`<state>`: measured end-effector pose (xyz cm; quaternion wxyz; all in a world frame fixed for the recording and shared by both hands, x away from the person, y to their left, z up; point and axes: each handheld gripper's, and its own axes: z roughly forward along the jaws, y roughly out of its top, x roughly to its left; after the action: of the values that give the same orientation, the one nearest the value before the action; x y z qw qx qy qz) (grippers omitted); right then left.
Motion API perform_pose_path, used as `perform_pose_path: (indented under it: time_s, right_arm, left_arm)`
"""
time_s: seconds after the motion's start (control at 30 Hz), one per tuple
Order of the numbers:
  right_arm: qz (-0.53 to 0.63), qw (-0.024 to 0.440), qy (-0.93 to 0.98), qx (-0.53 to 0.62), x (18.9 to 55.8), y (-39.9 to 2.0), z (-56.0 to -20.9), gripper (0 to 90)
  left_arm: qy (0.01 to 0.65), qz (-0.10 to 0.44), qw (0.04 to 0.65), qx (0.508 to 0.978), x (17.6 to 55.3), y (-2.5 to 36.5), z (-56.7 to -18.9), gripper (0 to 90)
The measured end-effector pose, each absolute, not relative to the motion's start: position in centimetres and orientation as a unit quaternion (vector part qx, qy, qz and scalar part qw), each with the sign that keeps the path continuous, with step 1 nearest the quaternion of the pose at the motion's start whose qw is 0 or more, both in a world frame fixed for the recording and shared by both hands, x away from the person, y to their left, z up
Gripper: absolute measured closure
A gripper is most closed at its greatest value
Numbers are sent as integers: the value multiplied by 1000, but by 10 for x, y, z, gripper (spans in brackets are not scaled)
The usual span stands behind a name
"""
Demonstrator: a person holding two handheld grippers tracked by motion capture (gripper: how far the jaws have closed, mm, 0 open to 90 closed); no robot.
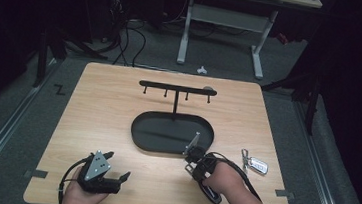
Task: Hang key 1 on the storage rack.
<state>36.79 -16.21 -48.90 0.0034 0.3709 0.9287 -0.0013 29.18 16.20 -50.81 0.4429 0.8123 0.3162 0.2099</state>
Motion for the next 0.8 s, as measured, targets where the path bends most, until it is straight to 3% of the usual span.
perform_pose_path:
  time_s: [0.53, 0.8]
  right_arm:
    - [-8, -1, 923, 384, 367, -159, -488, 805]
    - [18, -4, 914, 405, 362, -171, -467, 805]
  left_arm:
    - [312, 210, 448, 811, 291, 162, -509, 152]
    - [310, 207, 445, 815, 291, 162, -510, 155]
